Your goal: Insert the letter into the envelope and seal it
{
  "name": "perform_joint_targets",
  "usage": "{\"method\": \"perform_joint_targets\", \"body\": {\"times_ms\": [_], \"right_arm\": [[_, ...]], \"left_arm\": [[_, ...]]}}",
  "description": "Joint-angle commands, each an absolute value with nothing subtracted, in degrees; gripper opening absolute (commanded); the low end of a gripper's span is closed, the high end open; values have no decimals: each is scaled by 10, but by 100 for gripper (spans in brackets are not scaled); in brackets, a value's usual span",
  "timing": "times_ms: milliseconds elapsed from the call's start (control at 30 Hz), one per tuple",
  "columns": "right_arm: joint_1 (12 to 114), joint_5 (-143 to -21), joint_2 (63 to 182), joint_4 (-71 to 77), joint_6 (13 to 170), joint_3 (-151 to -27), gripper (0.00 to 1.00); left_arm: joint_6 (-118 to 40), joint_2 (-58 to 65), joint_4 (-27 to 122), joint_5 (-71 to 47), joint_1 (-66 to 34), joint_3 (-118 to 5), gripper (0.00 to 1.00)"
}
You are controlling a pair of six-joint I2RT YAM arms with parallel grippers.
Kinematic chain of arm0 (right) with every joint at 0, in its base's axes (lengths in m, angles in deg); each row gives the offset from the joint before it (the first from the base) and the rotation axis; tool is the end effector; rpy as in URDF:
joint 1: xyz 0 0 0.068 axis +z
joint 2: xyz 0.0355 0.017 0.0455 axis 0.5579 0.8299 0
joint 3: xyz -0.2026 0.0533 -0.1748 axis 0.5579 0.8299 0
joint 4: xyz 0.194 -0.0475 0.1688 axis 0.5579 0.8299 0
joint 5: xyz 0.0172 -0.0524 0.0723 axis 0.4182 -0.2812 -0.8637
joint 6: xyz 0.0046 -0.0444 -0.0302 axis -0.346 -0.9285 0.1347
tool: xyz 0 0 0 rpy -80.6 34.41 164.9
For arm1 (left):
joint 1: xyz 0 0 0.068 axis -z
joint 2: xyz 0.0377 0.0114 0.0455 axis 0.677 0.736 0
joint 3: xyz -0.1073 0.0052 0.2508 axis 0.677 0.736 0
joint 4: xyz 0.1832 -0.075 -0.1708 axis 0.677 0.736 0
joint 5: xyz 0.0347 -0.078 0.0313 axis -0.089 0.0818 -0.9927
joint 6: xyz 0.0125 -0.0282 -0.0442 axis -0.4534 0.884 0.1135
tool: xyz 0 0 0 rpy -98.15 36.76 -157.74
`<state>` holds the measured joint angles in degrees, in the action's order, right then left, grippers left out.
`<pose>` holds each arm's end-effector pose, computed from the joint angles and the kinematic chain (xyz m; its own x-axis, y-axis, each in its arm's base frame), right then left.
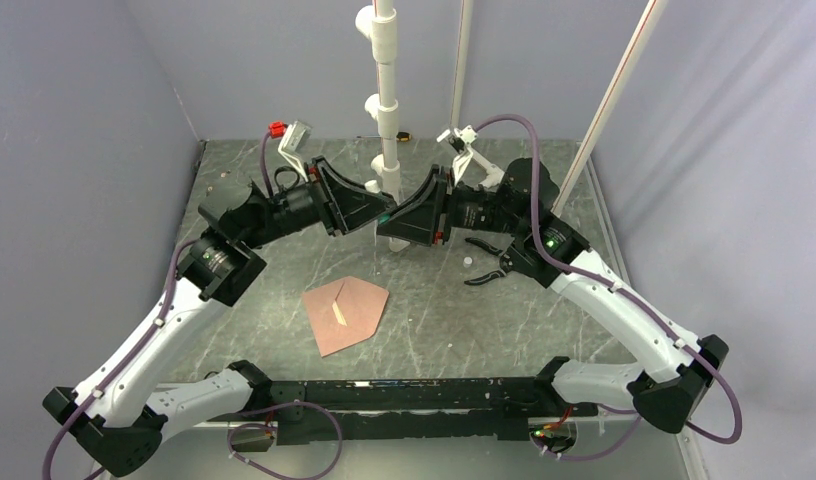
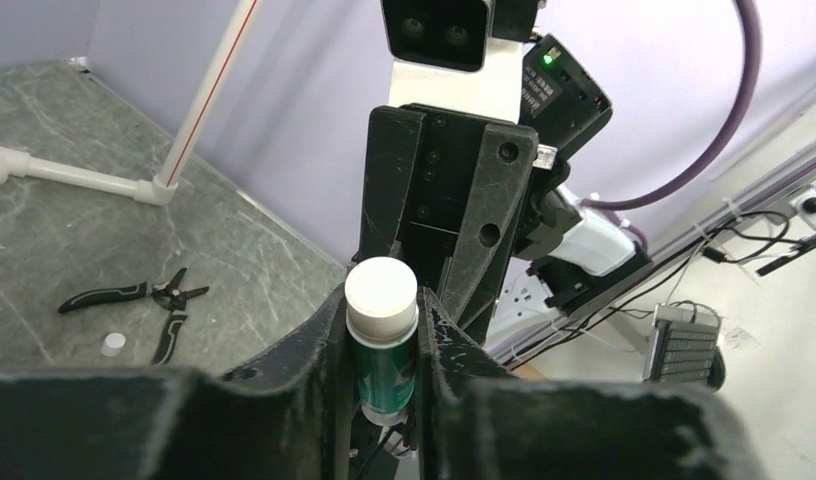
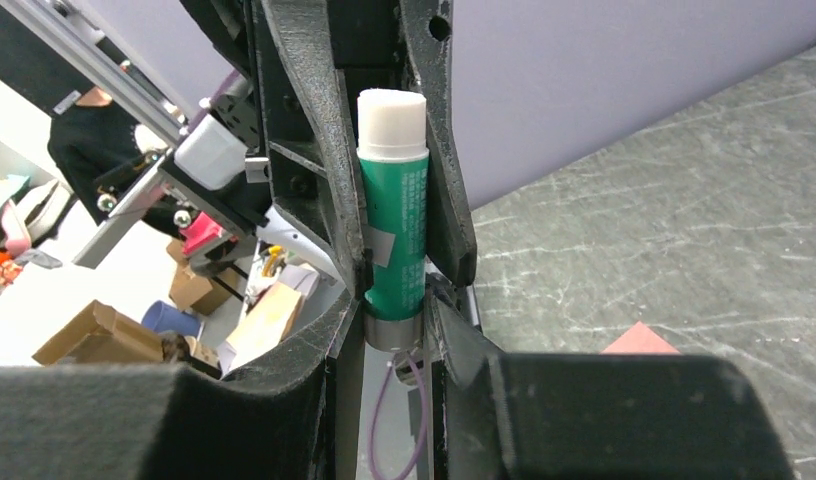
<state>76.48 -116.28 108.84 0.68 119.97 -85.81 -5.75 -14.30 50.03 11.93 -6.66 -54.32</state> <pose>0.1732 0.1913 0.4507 -0.5060 0.1215 -0.8539 -0.8573 0.0381 0.5134 0.1563 -0.1368 0.4678 -0.5312 -0.3529 -0.7702 0.7665 0.1871 -0.6144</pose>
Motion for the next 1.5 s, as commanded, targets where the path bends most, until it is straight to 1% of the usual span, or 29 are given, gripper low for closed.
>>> {"method": "perform_joint_targets", "body": {"times_ms": [0, 67, 133, 167, 233, 267, 300, 333, 367, 400, 433, 533, 667, 733, 800, 1033, 1167, 1233, 1333, 1433, 1467], "right_arm": [[765, -1127, 1070, -87, 1247, -854, 0], [765, -1132, 1074, -115, 1272, -844, 0], [765, -1136, 1076, -130, 1284, -836, 0], [765, -1135, 1076, -126, 1282, -836, 0], [765, -1120, 1072, -101, 1267, -838, 0], [765, -1107, 1066, -89, 1256, -838, 7], [765, -1097, 1059, -85, 1247, -834, 18], [765, -1085, 1050, -94, 1240, -825, 32], [765, -1075, 1041, -110, 1240, -812, 44], [765, -1065, 1033, -132, 1244, -797, 52], [767, -1054, 1026, -155, 1250, -784, 58], [780, -1025, 1017, -205, 1250, -762, 65], [815, -962, 1029, -148, 1189, -794, 75], [826, -942, 1034, -146, 1178, -803, 77], [828, -946, 1041, -161, 1184, -809, 77], [834, -975, 1065, -212, 1233, -821, 70], [836, -966, 1071, -234, 1272, -826, 60], [836, -959, 1073, -254, 1296, -823, 53], [837, -940, 1069, -285, 1338, -805, 42], [837, -917, 1062, -317, 1384, -785, 36], [837, -906, 1061, -333, 1410, -775, 32]], "left_arm": [[-41, -153, 447, 147, -64, -543, 19], [-27, -152, 424, 154, -64, -537, 16], [-21, -152, 412, 162, -63, -536, 5], [-23, -153, 417, 159, -64, -539, 3], [-33, -160, 432, 141, -64, -543, 2], [-36, -164, 439, 131, -64, -544, 2], [-39, -168, 441, 121, -64, -545, 3], [-39, -171, 441, 112, -64, -546, 2], [-36, -173, 440, 101, -64, -548, 3], [-32, -176, 435, 88, -63, -547, 2], [-24, -179, 429, 74, -64, -545, 2], [5, -187, 394, 39, -63, -534, 2], [28, -189, 382, 6, -64, -532, 2], [25, -189, 387, 0, -64, -536, 2], [24, -188, 387, -3, -64, -537, 2], [30, -186, 375, 2, -63, -534, 2], [30, -185, 369, 14, -64, -534, 3], [30, -186, 366, 20, -63, -533, 2], [27, -188, 363, 25, -64, -532, 2], [23, -191, 353, 34, -63, -528, 2], [23, -191, 347, 38, -64, -525, 2]]}}
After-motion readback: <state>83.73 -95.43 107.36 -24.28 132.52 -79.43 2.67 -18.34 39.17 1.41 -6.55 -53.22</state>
